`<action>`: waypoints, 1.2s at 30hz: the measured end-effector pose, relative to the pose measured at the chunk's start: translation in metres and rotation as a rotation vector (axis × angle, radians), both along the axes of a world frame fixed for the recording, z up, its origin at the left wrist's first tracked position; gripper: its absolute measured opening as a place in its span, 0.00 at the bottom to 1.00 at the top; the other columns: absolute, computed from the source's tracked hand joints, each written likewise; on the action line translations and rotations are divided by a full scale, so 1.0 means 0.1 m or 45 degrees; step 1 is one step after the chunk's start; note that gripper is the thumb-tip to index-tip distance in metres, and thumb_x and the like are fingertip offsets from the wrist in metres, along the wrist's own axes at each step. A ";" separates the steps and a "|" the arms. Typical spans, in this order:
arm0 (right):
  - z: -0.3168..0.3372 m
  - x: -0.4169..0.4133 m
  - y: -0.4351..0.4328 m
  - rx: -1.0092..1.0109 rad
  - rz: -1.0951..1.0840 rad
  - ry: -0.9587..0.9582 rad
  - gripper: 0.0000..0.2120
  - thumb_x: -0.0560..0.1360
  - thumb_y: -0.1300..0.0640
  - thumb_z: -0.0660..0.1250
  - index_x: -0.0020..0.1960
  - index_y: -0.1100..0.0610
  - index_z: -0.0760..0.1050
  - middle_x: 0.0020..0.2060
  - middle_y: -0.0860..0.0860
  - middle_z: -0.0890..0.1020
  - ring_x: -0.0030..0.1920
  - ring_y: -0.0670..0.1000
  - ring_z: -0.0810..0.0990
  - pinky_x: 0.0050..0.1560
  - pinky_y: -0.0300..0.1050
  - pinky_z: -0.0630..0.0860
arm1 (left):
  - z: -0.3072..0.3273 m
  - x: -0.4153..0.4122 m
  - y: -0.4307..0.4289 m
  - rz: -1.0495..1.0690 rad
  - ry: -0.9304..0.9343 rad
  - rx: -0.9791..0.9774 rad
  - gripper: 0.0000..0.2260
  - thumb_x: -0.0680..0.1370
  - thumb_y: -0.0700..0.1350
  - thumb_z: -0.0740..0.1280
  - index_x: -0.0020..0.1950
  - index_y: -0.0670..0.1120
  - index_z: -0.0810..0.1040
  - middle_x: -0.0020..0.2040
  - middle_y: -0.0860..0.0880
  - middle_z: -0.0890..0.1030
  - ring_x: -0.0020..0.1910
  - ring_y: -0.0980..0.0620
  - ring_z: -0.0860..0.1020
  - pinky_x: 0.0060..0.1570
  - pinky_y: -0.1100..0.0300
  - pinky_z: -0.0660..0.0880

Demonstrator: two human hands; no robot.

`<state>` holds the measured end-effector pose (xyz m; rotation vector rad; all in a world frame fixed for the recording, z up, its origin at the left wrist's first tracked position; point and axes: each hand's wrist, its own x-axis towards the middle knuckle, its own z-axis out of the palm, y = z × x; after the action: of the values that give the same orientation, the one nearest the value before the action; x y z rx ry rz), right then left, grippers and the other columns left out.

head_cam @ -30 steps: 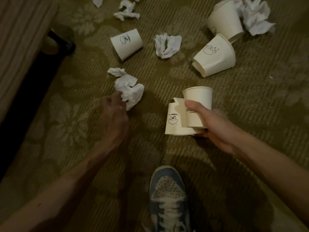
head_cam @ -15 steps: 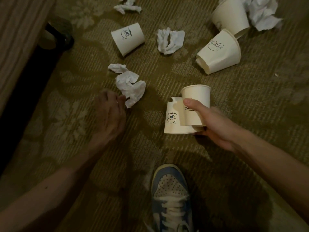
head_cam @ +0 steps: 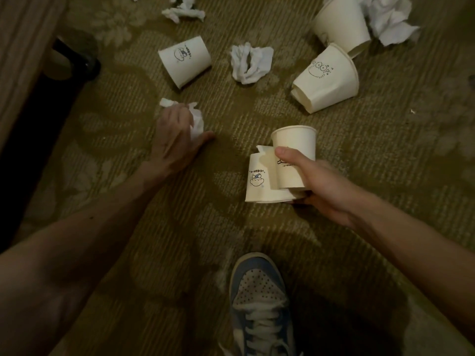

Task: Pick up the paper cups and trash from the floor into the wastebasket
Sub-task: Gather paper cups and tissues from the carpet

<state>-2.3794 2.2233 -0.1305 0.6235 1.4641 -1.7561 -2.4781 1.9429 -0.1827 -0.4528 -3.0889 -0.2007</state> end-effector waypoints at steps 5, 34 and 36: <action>-0.01 0.00 0.00 -0.011 0.001 0.017 0.34 0.55 0.34 0.74 0.55 0.52 0.81 0.48 0.54 0.86 0.54 0.58 0.83 0.62 0.58 0.74 | 0.02 -0.24 -0.06 -0.048 0.053 0.115 0.22 0.77 0.58 0.64 0.49 0.37 0.73 0.42 0.36 0.76 0.39 0.42 0.72 0.38 0.51 0.65; 0.75 0.29 1.63 0.090 -0.645 0.080 0.43 0.63 0.46 0.79 0.72 0.58 0.64 0.59 0.55 0.83 0.56 0.54 0.84 0.51 0.51 0.81 | 1.04 0.37 2.87 0.081 -1.203 1.467 0.09 0.84 0.46 0.55 0.48 0.52 0.72 0.48 0.50 0.77 0.44 0.53 0.79 0.30 0.64 0.79; 1.01 0.50 1.92 0.154 -0.750 0.118 0.42 0.64 0.46 0.78 0.72 0.57 0.65 0.59 0.55 0.83 0.56 0.54 0.84 0.49 0.49 0.81 | 1.16 0.47 3.21 -0.110 -1.303 1.452 0.07 0.85 0.49 0.56 0.51 0.55 0.72 0.48 0.55 0.77 0.41 0.61 0.79 0.29 0.68 0.77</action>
<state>-2.3293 2.4149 -0.0296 1.1396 1.5592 -2.1666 -2.4307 2.2644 -0.0669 -0.4654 -2.8619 -2.6407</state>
